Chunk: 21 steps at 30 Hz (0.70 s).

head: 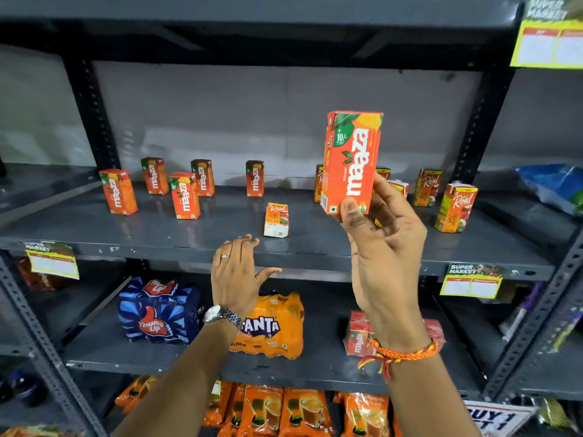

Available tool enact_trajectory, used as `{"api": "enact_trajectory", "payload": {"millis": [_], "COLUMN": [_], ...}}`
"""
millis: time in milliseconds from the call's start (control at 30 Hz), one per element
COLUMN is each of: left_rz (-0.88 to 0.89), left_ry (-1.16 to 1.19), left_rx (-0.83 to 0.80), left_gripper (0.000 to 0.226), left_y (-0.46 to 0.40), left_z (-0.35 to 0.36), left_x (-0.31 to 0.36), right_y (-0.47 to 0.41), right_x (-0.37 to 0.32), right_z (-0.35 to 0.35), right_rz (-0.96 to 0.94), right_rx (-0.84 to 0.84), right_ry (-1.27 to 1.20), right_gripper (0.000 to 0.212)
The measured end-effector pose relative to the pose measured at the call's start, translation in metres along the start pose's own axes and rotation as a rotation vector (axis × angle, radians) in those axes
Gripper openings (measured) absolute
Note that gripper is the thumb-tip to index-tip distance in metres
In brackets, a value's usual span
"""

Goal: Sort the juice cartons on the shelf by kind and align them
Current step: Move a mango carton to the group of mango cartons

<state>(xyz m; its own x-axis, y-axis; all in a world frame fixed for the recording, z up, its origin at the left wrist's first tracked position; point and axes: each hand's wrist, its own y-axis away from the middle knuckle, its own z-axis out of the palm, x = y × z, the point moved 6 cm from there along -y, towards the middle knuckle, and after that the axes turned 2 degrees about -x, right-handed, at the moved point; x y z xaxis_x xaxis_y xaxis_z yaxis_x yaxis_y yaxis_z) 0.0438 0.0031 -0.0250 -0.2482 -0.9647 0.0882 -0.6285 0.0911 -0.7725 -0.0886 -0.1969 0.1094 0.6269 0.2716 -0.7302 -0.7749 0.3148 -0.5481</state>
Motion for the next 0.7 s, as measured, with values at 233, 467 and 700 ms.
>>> {"api": "enact_trajectory", "payload": {"millis": [233,467,700], "left_rz": [0.107,0.004,0.105], "left_ry": [-0.060,-0.072,-0.035], "left_rx": [-0.052,-0.101,-0.078], "left_gripper": [0.065,0.072,0.059], "left_y": [-0.002,-0.003,-0.005], "left_z": [-0.012,-0.027,-0.028], "left_x": [-0.021,-0.112,-0.125], "right_y": [-0.030,-0.055,-0.053], "right_x": [0.027,0.080,0.154], "right_z": [0.007,0.050,0.114], "right_rz": [0.157,0.235,0.313], "right_rx": [-0.110,-0.170,-0.104], "right_ry": [0.236,0.481,0.646], "right_gripper": [0.037,0.036,0.031]}}
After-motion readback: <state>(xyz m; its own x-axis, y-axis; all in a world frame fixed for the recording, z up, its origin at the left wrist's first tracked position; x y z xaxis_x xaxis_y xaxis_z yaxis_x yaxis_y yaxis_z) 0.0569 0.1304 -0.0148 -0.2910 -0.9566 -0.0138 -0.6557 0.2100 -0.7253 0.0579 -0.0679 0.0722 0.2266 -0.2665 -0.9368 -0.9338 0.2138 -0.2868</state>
